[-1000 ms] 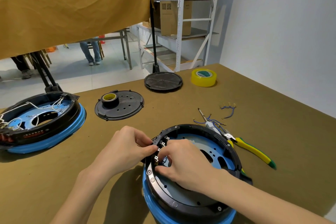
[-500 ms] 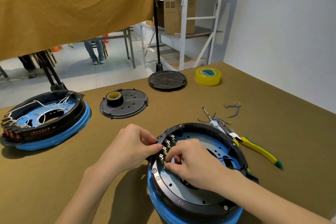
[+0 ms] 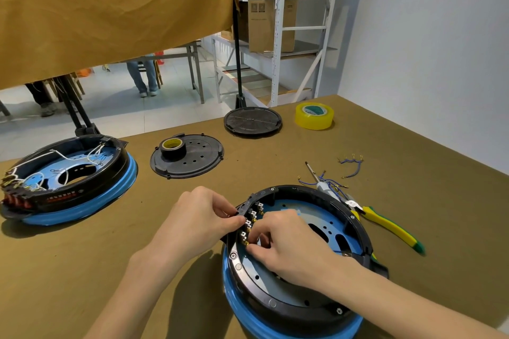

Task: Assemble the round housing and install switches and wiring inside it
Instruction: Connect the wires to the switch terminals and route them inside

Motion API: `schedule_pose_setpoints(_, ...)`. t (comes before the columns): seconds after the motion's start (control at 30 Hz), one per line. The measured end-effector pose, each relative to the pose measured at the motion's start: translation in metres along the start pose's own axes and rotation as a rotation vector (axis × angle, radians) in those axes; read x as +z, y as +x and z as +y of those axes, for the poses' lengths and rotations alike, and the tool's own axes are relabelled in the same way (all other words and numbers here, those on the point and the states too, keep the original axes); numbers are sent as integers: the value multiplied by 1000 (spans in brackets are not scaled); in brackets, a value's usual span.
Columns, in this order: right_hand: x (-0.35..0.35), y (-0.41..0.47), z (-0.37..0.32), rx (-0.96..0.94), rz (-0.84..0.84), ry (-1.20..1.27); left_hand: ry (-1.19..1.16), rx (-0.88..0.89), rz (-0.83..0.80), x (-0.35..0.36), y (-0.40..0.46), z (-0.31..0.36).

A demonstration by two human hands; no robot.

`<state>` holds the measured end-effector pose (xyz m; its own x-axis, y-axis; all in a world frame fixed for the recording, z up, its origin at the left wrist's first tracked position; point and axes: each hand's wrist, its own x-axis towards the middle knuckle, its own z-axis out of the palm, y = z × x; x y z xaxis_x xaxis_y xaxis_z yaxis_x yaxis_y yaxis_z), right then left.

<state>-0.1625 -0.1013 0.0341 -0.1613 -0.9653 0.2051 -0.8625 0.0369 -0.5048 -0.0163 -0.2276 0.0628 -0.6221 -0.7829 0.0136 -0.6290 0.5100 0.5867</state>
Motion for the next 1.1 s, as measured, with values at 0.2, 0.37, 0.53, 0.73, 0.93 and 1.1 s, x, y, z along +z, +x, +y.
schedule_pose_setpoints(0.2, 0, 0, -2, 10, 2, -7, 51, -36, 66, 2, -5, 4)
schedule_pose_setpoints(0.37, 2, 3, -6, 21, -8, -38, 79, -28, 91, 2, -5, 5)
schedule_pose_setpoints(0.53, 4, 7, -8, 50, -34, -12, 89, -28, 105, 4, -5, 6)
schedule_pose_setpoints(0.73, 5, 11, -8, 93, -73, 21, 72, -29, 84, 2, -4, 5)
schedule_pose_setpoints(0.93, 10, 14, -8, 81, -35, -4, 117, -32, 96, 4, -3, 8)
schedule_pose_setpoints(1.1, 6, 13, -5, 53, -68, 41, 114, -40, 82, 3, -2, 5)
